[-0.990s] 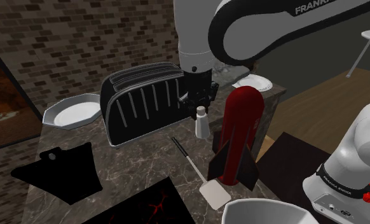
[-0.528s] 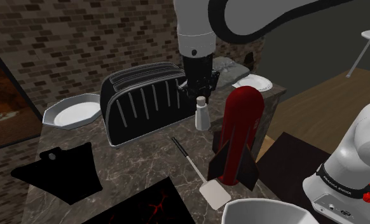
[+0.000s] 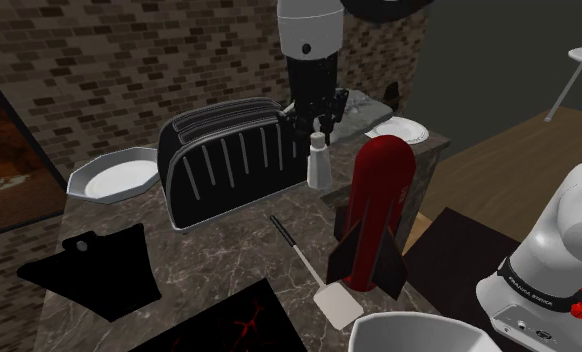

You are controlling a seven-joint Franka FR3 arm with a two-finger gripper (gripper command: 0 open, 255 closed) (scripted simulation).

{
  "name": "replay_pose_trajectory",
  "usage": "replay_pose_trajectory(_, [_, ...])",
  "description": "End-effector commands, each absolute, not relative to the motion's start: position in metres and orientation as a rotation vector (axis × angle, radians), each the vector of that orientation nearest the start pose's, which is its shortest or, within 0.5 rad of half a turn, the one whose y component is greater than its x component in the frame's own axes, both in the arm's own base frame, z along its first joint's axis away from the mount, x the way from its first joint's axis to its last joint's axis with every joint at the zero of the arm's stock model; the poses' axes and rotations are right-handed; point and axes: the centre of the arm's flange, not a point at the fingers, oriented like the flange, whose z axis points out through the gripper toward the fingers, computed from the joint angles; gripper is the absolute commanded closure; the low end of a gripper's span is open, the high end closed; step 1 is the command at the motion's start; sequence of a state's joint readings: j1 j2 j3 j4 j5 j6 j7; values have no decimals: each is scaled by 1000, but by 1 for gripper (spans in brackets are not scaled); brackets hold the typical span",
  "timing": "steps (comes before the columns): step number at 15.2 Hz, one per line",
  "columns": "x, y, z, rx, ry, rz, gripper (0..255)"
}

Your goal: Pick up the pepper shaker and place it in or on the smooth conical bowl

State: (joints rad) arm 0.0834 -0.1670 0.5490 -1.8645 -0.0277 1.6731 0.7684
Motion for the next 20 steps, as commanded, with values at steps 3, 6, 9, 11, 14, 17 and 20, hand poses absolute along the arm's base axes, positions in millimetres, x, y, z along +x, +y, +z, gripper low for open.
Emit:
replay_pose_trajectory(3, [404, 315, 590, -3252, 229, -58, 255])
replay_pose_trajectory(6, [368, 331, 593, -3252, 229, -58, 255])
replay_pose_trajectory(9, [332, 347, 596, -3252, 229, -58, 255])
replay_pose_trajectory(11, [308, 358, 599, -3252, 229, -58, 255])
replay_pose_trajectory(14, [272, 374, 602, -3252, 229, -58, 255])
replay_pose_trajectory(17, [235, 390, 605, -3252, 229, -58, 255])
replay_pose_trajectory(20, [199, 406, 609, -3252, 229, -58, 255])
